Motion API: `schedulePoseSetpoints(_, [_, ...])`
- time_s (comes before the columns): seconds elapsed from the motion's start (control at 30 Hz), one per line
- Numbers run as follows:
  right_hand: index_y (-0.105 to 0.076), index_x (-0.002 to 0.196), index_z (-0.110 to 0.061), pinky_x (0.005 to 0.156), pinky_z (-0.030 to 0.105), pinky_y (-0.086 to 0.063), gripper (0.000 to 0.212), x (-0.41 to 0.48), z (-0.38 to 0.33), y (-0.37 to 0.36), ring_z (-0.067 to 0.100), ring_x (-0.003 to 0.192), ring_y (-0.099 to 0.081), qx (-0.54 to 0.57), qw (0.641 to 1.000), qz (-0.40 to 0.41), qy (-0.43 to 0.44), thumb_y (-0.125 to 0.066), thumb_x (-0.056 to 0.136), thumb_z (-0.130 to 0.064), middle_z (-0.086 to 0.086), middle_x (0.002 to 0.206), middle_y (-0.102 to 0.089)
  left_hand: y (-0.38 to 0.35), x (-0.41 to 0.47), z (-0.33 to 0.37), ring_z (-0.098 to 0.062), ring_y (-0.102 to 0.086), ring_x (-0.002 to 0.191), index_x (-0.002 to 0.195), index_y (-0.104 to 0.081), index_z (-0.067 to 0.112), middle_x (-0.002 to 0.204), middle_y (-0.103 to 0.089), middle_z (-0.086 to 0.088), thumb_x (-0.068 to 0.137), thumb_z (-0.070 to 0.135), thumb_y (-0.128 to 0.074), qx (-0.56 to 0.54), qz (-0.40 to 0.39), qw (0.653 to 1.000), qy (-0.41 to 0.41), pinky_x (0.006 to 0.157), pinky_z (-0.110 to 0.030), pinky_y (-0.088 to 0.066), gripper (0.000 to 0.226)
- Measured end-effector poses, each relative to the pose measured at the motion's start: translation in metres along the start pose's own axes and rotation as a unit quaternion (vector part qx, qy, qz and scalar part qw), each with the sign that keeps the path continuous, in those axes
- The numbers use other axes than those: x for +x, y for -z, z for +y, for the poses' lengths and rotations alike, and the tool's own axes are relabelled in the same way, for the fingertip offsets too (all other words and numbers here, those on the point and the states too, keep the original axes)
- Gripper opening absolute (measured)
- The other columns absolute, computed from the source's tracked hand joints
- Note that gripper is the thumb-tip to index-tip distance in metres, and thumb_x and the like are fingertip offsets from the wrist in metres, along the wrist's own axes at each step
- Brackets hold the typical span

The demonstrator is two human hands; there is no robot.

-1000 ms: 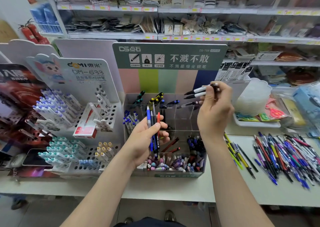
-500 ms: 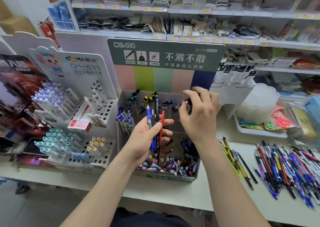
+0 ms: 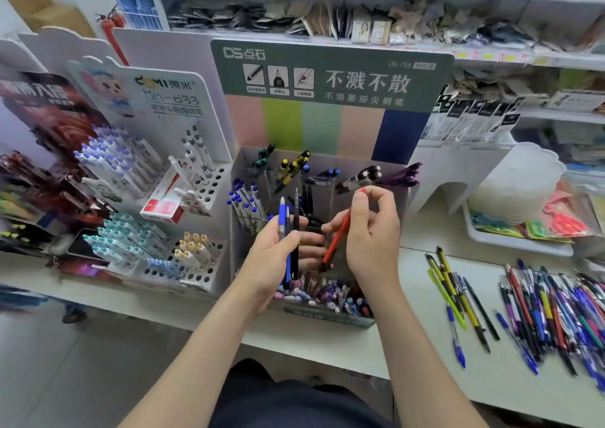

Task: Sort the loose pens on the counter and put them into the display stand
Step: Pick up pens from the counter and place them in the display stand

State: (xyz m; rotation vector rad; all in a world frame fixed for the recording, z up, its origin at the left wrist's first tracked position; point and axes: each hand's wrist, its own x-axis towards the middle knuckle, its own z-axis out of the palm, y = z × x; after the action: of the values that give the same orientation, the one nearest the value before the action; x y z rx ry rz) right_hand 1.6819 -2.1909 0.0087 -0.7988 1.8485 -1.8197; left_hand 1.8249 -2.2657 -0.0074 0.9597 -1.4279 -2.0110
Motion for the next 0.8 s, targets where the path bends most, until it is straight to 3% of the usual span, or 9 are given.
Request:
schedulePoseSetpoints(0.07, [-0.061,0.115,-0.028,0.053,0.042,-0.056,0.016,0.001,0.006,0.003,0.022,0.053,-0.065,-0.036,0.999,-0.028,0.021,-0.046,0.114,-0.032,0.003,0.065,-0.064,0.007,0.002,-0.004,-0.024,-0.067,0.077,0.125,-0.061,0.011,0.097,-0.077,-0.010,0.110,0.006,-0.043,0.043,0.060,0.997,-0.004,0.064,-0.037,-0.055,0.023])
schedulePoseSetpoints(0.17, [-0.072,0.114,-0.037,0.063,0.037,-0.055,0.026,0.003,0.015,0.010,0.012,0.056,-0.059,-0.222,0.966,-0.128,0.032,-0.048,0.108,-0.027,-0.010,0.070,-0.067,0.013,0.002,-0.007,-0.017,-0.046,0.061,0.125,-0.062,0.005,0.085,-0.065,-0.006,0.107,0.004,-0.041,-0.003,0.081,0.997,0.019,0.050,-0.030,-0.035,0.028])
schedulePoseSetpoints(0.23, [-0.071,0.125,-0.038,0.072,0.034,-0.058,0.037,0.001,0.014,0.011,0.007,0.066,-0.062,-0.326,0.920,-0.219,0.002,-0.048,0.101,-0.023,-0.013,0.090,-0.073,0.017,0.001,-0.006,-0.016,-0.044,0.060,0.129,-0.060,0.001,0.085,-0.061,-0.007,0.107,0.006,-0.036,-0.065,0.068,0.995,0.043,0.049,-0.027,-0.034,0.034])
schedulePoseSetpoints(0.33, [-0.065,0.139,-0.037,0.093,0.045,-0.058,0.050,-0.001,0.012,0.008,0.022,0.110,-0.065,-0.454,0.837,-0.304,0.012,-0.049,0.094,-0.021,-0.006,0.127,-0.069,0.022,-0.004,-0.005,-0.017,-0.044,0.063,0.136,-0.060,0.000,0.088,-0.060,-0.008,0.106,0.017,-0.030,-0.162,0.030,0.984,0.069,0.051,-0.027,-0.036,0.045])
schedulePoseSetpoints(0.5, [-0.071,0.124,-0.037,0.086,0.043,-0.060,0.035,0.000,0.021,0.000,0.026,0.112,-0.065,-0.523,0.795,-0.302,0.054,-0.064,0.095,-0.018,-0.004,0.118,-0.073,0.028,-0.009,-0.006,-0.018,-0.047,0.068,0.140,-0.062,0.001,0.097,-0.064,-0.012,0.106,0.026,-0.029,-0.191,0.026,0.978,0.075,0.057,-0.030,-0.038,0.054])
schedulePoseSetpoints(0.6, [-0.069,0.121,-0.028,0.079,0.042,-0.060,0.039,0.000,0.028,-0.010,0.030,0.105,-0.065,-0.526,0.798,-0.291,0.049,-0.064,0.088,-0.009,0.002,0.114,-0.071,0.029,-0.010,-0.007,-0.018,-0.049,0.069,0.137,-0.065,0.003,0.098,-0.065,-0.010,0.107,0.023,-0.031,-0.181,0.040,0.979,0.084,0.056,-0.029,-0.039,0.050])
schedulePoseSetpoints(0.8, [-0.070,0.129,-0.025,0.095,0.044,-0.058,0.044,0.002,0.040,-0.013,0.023,0.111,-0.065,-0.445,0.855,-0.252,0.083,-0.063,0.089,-0.007,-0.003,0.115,-0.074,0.029,-0.010,-0.005,-0.019,-0.057,0.071,0.135,-0.061,0.004,0.101,-0.072,-0.012,0.112,0.015,-0.036,-0.109,0.077,0.989,0.067,0.056,-0.029,-0.046,0.036])
